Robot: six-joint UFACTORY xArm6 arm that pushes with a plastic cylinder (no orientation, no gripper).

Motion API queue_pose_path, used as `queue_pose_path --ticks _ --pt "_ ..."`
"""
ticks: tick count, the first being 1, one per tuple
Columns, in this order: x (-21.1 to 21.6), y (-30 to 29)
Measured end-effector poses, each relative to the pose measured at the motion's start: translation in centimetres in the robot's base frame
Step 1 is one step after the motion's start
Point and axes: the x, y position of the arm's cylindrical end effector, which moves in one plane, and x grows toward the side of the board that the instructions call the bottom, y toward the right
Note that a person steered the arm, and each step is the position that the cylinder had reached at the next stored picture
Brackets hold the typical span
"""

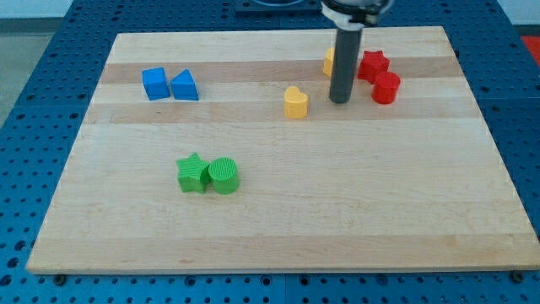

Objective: Push the yellow heart above the green circle

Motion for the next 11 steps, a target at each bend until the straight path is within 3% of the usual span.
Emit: queue_pose_path --ticks 1,5,7,8,11 --pt "4.5 -1.5" --pt "-2.6 -12.3" --pt "-2.9 -7.1" --pt "-5.4 -7.3" --pt "-5.5 -11.6"
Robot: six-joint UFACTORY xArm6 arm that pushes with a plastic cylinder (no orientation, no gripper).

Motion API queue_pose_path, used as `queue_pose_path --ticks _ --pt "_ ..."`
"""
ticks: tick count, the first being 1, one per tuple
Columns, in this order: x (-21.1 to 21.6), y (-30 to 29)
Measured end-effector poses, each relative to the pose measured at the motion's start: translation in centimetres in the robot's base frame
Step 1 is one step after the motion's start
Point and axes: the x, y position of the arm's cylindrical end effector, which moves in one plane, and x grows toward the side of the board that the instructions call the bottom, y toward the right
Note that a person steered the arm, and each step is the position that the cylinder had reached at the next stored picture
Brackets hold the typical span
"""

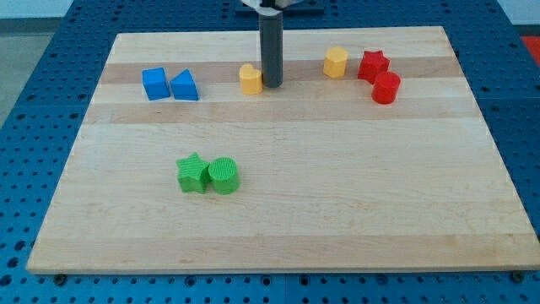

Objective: Push the yellow heart above the green circle

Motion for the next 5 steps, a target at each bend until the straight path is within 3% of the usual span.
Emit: queue_pose_path --ticks 4,5 --pt "0.3 -5.9" --pt "0.3 -3.4"
